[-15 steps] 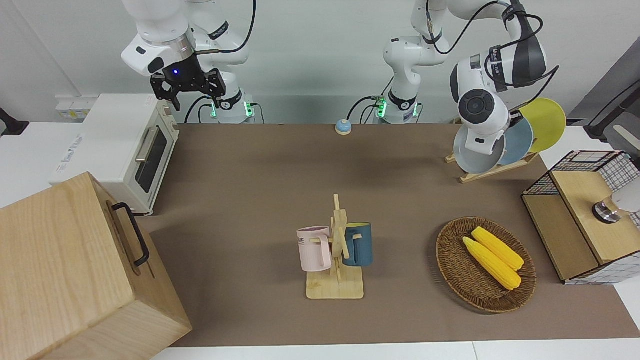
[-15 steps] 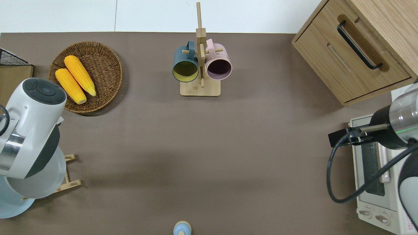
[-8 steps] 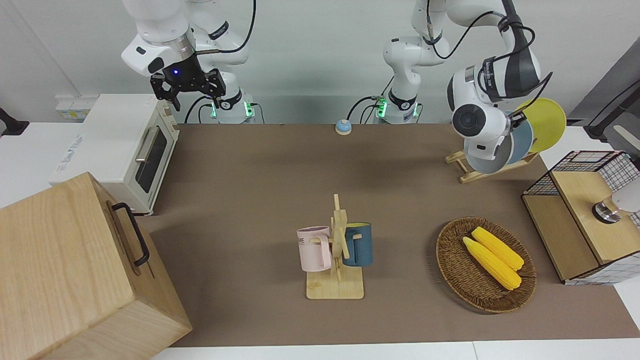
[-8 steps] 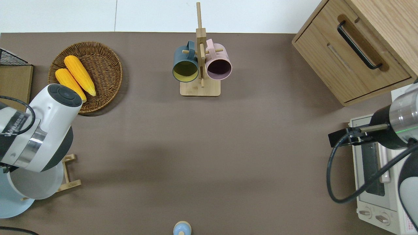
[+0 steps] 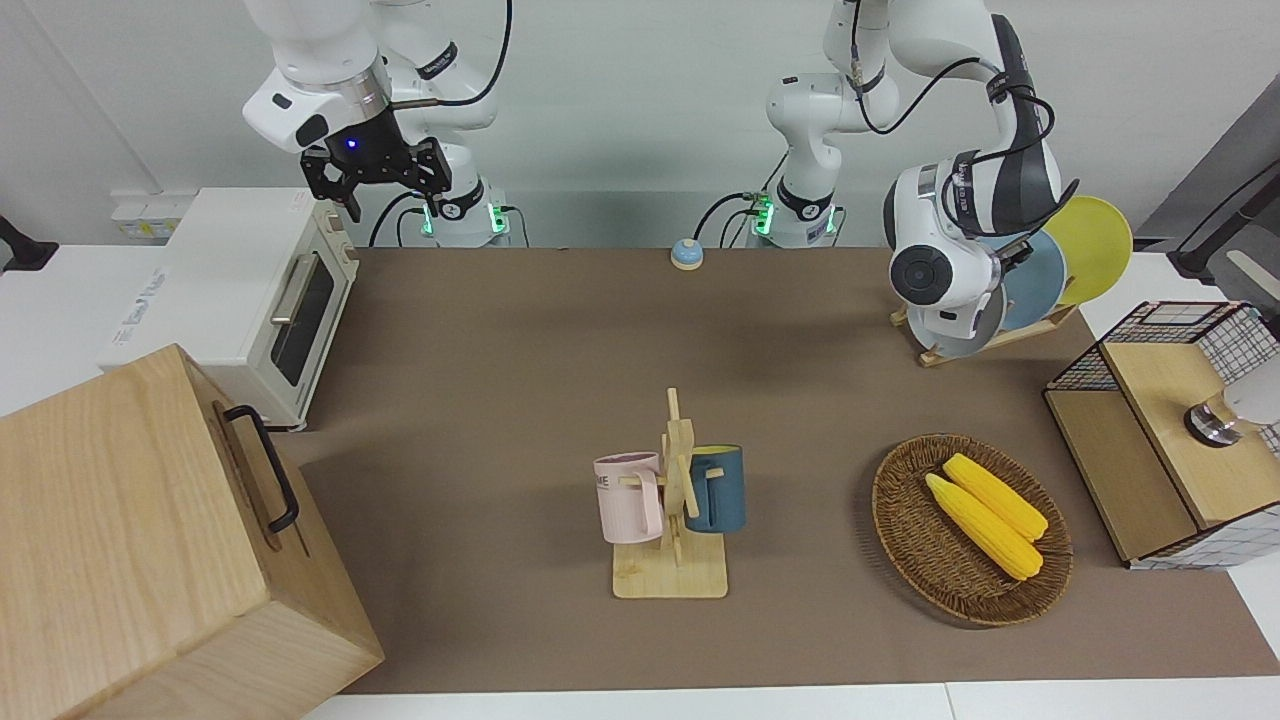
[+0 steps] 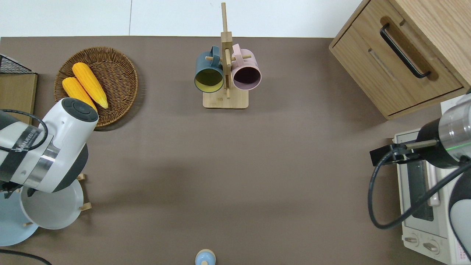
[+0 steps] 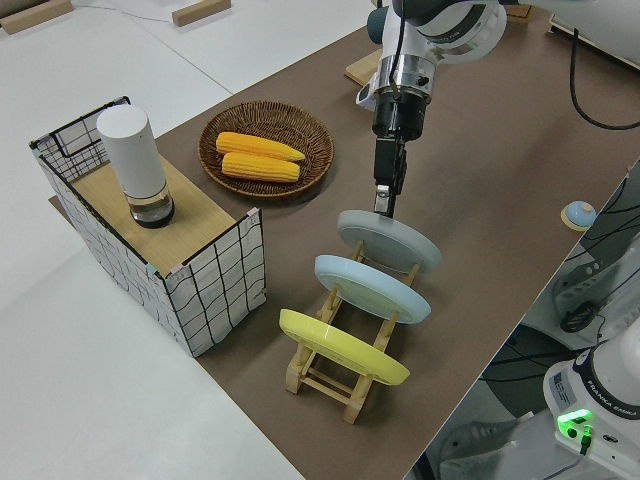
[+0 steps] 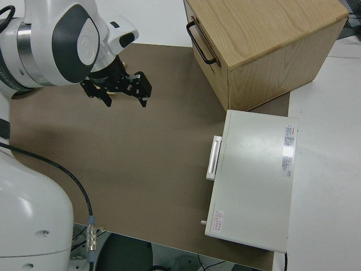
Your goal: Pick gray plate from table and place it on lower plate rack with left arm
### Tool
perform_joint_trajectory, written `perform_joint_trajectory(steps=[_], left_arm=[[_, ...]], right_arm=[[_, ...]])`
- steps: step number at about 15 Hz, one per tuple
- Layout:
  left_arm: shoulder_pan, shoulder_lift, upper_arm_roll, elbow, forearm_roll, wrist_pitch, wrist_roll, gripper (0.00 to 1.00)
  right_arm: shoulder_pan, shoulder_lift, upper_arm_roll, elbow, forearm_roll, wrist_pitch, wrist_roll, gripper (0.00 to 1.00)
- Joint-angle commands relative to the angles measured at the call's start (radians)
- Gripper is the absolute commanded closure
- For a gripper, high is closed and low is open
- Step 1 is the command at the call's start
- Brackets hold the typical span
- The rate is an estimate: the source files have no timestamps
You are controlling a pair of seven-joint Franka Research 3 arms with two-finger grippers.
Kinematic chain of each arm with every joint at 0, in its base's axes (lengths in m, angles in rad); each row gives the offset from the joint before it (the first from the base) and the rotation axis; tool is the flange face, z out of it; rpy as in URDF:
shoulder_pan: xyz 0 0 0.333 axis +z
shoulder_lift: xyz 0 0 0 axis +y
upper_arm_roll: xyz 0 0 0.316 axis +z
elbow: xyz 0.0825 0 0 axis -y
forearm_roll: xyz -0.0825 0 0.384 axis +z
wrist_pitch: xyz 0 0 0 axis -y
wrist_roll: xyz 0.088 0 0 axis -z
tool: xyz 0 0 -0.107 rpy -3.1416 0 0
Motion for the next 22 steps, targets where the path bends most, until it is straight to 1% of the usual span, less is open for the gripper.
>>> perform_joint_trajectory(steps=[1,3,6,8,10,12,14,16,19,20,22], left_arm=[[-0.005,-0.015,0.001,0.006,-0.062,-0.002,-0.005,0.01],[-0.001,-0.023,0.001,0.038,-0.122,0.004,-0.014,0.0],[0.002,-0.041,0.002,0.111,-0.259,0.014,-0.014,0.0],[0.001,-0.064,0.001,0.141,-0.311,0.035,-0.002,0.01],[-0.005,-0.081,0.001,0.202,-0.409,0.064,-0.001,0.01],[-0.004,-0.099,0.001,0.249,-0.505,0.08,0.036,0.01],[-0.005,-0.11,0.001,0.288,-0.553,0.09,0.065,0.01],[-0.001,-0.144,0.002,0.299,-0.637,0.104,0.11,0.01],[-0.001,-0.181,0.001,0.303,-0.69,0.144,0.261,0.01],[-0.001,-0.187,0.002,0.315,-0.72,0.146,0.275,0.01],[-0.005,-0.192,0.002,0.32,-0.718,0.144,0.269,0.01]], right_arm=[[-0.015,-0.005,0.007,0.006,0.004,-0.015,-0.003,0.011],[-0.015,-0.005,0.007,0.006,0.004,-0.015,-0.003,0.011],[-0.015,-0.005,0.007,0.006,0.004,-0.015,-0.003,0.011],[-0.015,-0.005,0.007,0.006,0.004,-0.015,-0.003,0.013],[-0.015,-0.005,0.007,0.006,0.004,-0.015,-0.003,0.011],[-0.015,-0.005,0.007,0.006,0.002,-0.015,-0.003,0.013],[-0.015,-0.005,0.007,0.006,0.004,-0.015,-0.003,0.013],[-0.015,-0.005,0.007,0.006,0.004,-0.015,-0.003,0.011],[-0.015,-0.005,0.007,0.006,0.004,-0.015,-0.003,0.011],[-0.015,-0.005,0.007,0.006,0.004,-0.015,-0.003,0.011],[-0.015,-0.005,0.007,0.006,0.004,-0.015,-0.003,0.011]])
